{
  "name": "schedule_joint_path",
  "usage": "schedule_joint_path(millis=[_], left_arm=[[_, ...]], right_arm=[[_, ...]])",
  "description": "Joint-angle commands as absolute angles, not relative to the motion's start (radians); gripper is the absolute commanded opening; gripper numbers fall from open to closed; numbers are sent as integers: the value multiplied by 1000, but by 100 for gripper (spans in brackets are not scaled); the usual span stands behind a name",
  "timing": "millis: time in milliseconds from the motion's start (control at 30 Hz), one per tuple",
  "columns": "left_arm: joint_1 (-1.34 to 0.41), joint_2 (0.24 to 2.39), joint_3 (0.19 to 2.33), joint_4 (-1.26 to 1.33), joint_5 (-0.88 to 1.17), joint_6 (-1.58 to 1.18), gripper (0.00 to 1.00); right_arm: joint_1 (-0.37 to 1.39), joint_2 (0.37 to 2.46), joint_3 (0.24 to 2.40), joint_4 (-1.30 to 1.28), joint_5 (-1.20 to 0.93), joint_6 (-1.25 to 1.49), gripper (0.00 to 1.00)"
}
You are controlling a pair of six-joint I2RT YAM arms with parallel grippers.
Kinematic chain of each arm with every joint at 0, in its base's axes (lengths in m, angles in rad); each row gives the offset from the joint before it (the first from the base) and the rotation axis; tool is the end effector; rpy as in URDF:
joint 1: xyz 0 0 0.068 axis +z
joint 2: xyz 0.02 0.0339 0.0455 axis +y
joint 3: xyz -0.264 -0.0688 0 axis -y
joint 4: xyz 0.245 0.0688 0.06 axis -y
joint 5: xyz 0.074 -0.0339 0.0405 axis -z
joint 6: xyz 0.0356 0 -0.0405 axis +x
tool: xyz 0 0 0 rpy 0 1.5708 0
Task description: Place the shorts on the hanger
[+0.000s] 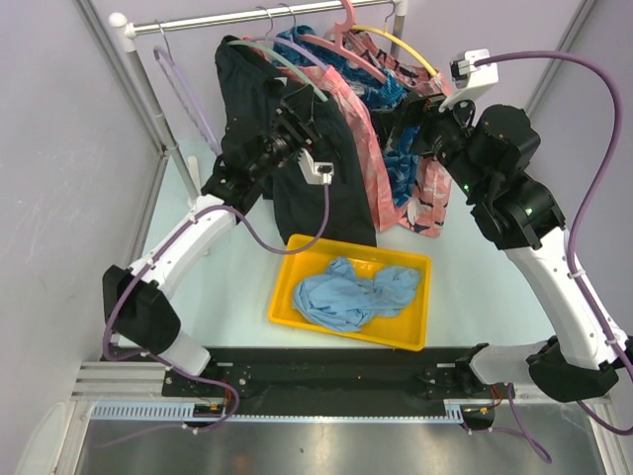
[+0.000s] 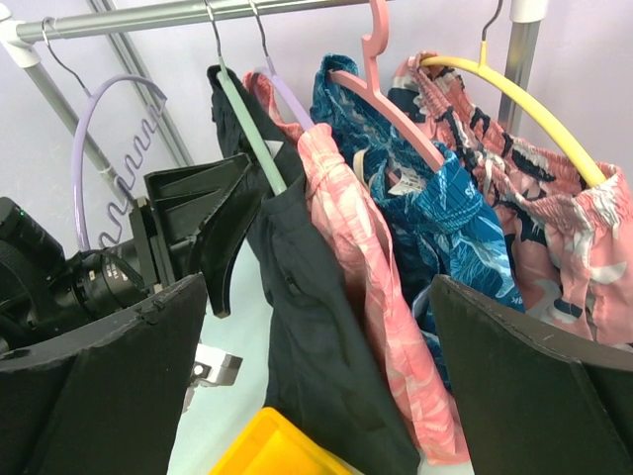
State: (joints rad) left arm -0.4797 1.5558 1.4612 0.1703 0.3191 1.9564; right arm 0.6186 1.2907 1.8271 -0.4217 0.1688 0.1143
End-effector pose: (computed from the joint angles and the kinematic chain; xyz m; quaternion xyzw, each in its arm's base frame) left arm 0.3258 -0.1821 0.4222 0.6701 0.1226 0.4075 0.6082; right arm 0.1952 0.1316 0.5565 -0.1045 0.6578 0.2141 0.7145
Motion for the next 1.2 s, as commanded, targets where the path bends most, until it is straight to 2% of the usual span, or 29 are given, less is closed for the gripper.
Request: schedule_joint_path(millis=[0, 167, 200, 333, 500, 633, 733, 900, 1100, 1167], left_arm=[[-477, 1464, 1419, 221, 325, 1953, 66], [-480, 1359, 1344, 170, 321, 1924, 83], [-480, 1311, 1304, 141, 324, 1922, 99], [-492, 1181, 1206, 37, 334, 1844, 100], [-590, 1030, 1129, -170, 282, 1674, 100], [-751, 942, 1104, -334, 134, 1362, 100], [-824, 965, 1137, -458, 2, 1131, 100], [-824, 1032, 1223, -741, -16, 763, 100], [-809, 960, 1048, -696, -63, 453, 100], [-735, 959, 1002, -713, 24, 384, 100]], right_arm=[[615, 1249, 1801, -387, 173, 100, 100], [614, 1226, 1749, -374, 178, 74, 100], [615, 1214, 1726, -364, 184, 65, 100], [615, 1198, 1680, -348, 195, 40, 100], [611, 1180, 1623, -357, 201, 20, 100], [604, 1146, 1534, -409, 198, 34, 100], [565, 1120, 1488, -480, 144, 35, 100], [479, 1094, 1408, -616, -18, -39, 100], [397, 1075, 1336, -729, -118, -170, 100], [385, 1077, 1322, -755, -143, -218, 100]])
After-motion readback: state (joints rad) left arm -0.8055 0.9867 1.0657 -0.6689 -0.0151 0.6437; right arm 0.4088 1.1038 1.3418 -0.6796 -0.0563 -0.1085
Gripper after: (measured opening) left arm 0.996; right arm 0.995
